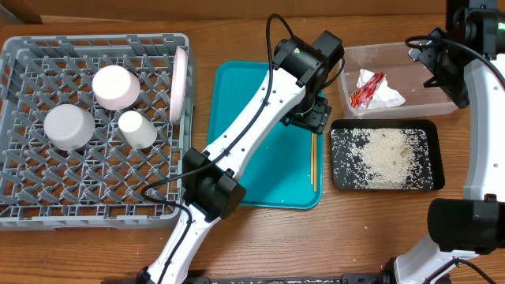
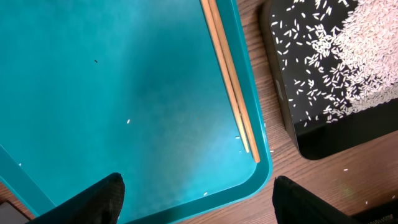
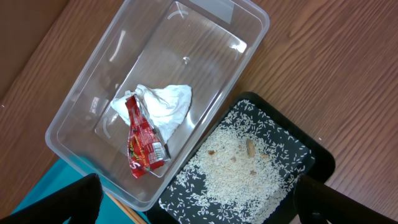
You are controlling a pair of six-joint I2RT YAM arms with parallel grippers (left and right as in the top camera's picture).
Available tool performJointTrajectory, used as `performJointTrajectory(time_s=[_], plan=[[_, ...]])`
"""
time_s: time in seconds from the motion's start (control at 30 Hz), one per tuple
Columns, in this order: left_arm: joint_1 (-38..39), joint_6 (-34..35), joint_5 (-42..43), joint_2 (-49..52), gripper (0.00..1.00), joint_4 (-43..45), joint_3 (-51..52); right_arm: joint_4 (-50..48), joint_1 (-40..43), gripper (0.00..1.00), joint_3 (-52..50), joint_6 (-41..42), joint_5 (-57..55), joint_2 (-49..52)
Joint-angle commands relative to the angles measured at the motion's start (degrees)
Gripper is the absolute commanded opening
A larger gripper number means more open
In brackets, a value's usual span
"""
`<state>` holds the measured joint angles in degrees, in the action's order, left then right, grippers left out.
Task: Sort waste into correct bins and load items into the dishwasher
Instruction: 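Position the left gripper above a chopstick at the tray's right edge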
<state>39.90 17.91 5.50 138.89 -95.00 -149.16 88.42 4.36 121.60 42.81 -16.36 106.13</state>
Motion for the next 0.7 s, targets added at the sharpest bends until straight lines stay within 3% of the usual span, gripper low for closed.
performJointTrajectory(time_s=[0.0,0.67], plan=[[0.2,0.5,-0.6,0.4,0.78,-0.1,-0.1,-0.3,-0.2,1.00,0.1,-0.2,-0.7,-0.3],[0.5,0.6,1.6,0.4,0.78,1.5,-0.1,-0.3,-0.2,1.00,0.1,-0.2,-0.7,-0.3]])
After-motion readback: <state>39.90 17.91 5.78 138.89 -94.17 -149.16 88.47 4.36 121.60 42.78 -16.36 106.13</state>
